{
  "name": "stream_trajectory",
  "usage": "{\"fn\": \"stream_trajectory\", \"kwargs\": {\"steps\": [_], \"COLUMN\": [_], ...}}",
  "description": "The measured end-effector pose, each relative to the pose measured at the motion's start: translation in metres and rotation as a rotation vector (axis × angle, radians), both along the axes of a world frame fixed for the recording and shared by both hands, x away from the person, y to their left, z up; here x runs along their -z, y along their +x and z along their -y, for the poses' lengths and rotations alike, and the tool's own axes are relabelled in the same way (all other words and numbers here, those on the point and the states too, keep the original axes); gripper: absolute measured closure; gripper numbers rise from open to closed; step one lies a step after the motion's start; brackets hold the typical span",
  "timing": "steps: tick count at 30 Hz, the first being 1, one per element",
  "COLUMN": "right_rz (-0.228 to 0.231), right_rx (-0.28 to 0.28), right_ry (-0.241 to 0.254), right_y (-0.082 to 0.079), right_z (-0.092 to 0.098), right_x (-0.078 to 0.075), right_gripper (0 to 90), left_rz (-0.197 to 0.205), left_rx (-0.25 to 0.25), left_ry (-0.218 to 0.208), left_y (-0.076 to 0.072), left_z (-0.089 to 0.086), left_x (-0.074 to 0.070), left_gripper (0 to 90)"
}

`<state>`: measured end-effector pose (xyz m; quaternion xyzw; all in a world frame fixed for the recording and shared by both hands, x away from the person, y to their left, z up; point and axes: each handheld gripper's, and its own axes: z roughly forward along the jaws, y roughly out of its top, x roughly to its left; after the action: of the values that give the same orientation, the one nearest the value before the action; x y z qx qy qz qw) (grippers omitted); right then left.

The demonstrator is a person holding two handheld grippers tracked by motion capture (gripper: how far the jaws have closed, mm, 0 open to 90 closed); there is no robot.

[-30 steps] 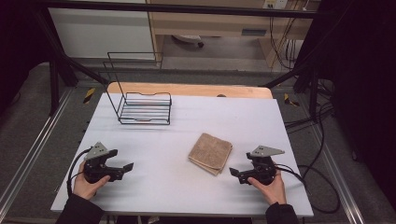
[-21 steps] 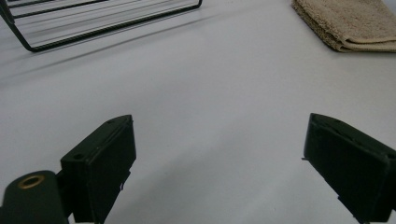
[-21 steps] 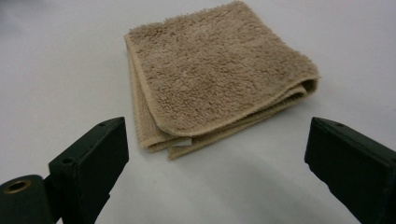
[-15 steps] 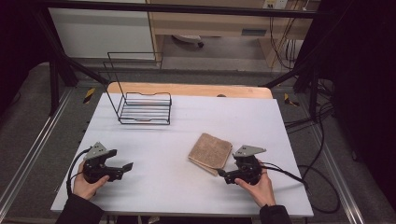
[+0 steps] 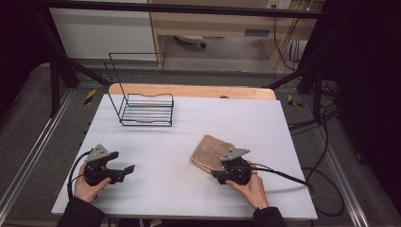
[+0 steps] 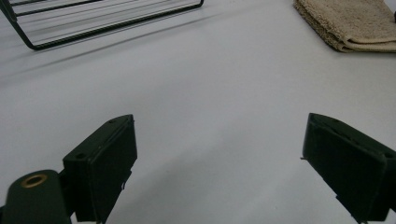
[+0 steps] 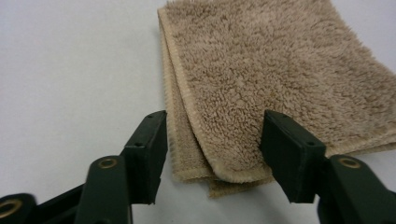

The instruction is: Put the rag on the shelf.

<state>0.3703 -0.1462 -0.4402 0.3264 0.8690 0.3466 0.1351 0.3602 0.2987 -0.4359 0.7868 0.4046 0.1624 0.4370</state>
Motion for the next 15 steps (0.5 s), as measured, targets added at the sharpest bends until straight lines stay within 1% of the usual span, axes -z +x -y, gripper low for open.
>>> {"fn": "stream_trajectory", "kwargs": {"steps": [2, 6, 12, 15], "right_rz": [-0.006, 0.013, 0.023, 0.035], "right_rx": [0.002, -0.006, -0.019, -0.026], "right_ry": [-0.011, -0.033, -0.045, -0.059], "right_y": [0.0017, 0.0023, -0.0001, 0.0001], "right_z": [-0.0011, -0.0013, -0.0023, -0.0023], "right_x": [0.0021, 0.0039, 0.0050, 0.0062], "right_gripper": [45.5, 50.8, 48.9, 50.4], "left_rz": [-0.001, -0.003, -0.004, -0.005], "left_rx": [0.000, 0.000, 0.001, 0.001], "left_ry": [-0.001, -0.001, 0.001, 0.000], "left_y": [0.0001, 0.0004, 0.0003, 0.0004], "left_z": [0.0000, -0.0002, 0.0000, -0.0001], "left_x": [0.0001, 0.0003, 0.0003, 0.0004], "left_gripper": [10.3, 10.3, 10.4, 10.5]}}
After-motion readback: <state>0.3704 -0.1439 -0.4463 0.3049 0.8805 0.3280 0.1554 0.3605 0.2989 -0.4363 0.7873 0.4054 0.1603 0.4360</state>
